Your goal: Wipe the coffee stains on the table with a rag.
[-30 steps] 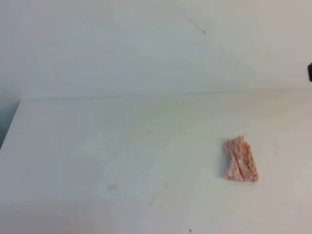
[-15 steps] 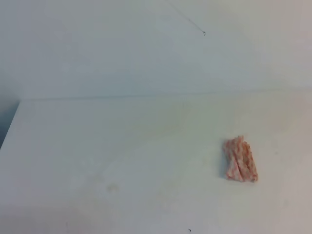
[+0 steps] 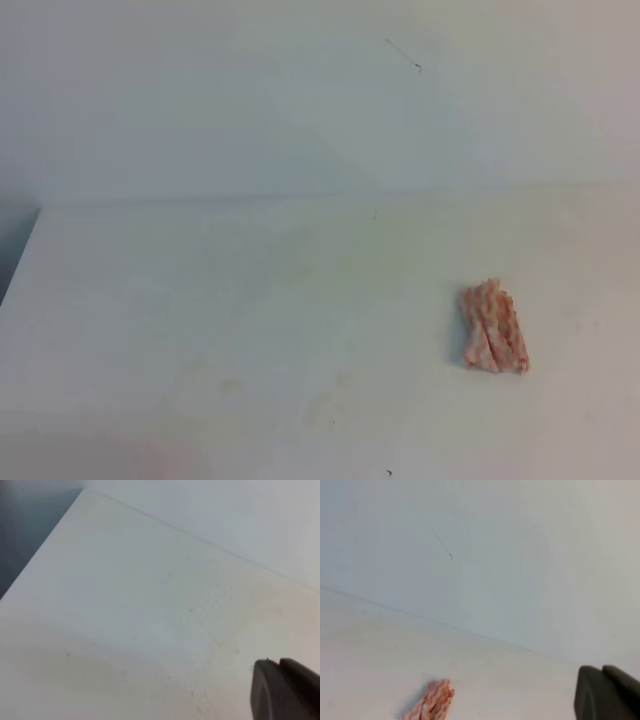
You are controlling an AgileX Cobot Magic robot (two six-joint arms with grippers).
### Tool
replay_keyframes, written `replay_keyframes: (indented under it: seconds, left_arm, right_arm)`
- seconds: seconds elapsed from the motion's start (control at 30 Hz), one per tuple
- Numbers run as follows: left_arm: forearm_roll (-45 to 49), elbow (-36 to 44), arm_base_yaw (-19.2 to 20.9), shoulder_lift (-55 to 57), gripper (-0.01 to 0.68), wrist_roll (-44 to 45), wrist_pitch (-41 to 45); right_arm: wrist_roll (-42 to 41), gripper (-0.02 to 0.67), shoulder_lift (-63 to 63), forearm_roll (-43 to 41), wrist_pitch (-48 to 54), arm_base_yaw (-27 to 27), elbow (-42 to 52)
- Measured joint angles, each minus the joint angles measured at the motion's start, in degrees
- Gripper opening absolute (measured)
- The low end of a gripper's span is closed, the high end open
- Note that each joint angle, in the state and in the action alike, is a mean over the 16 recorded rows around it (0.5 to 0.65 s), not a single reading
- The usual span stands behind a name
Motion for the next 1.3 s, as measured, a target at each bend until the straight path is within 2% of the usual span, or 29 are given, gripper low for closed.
replay_keyframes:
  seconds: [0.37, 0.57, 0.7, 1.03, 1.17, 1.3]
  left_arm:
    - [0.0, 0.0, 0.0, 0.0, 0.001, 0.0, 0.0]
    - [0.0, 0.2, 0.0, -0.1, 0.001, 0.0, -0.1]
    - [0.0, 0.2, 0.0, -0.1, 0.001, 0.0, -0.1]
    - [0.0, 0.2, 0.0, -0.1, 0.001, 0.0, -0.1]
    - [0.0, 0.2, 0.0, 0.0, 0.001, 0.0, -0.1]
    - [0.0, 0.2, 0.0, 0.0, 0.001, 0.0, -0.1]
  right_arm:
    - [0.0, 0.000, -1.3, -0.1, -0.2, 0.0, 0.6]
    - [-0.2, -0.001, -4.8, -0.7, -5.4, 0.0, 6.4]
    - [0.1, -0.001, -9.0, -1.5, -14.8, 0.0, 14.9]
    - [5.2, -0.002, -21.3, -2.8, -41.0, -0.9, 45.0]
    - [8.4, -0.002, -24.5, -3.4, -42.9, -1.5, 53.9]
    - [10.7, -0.002, -25.7, -4.3, -39.2, -2.2, 58.0]
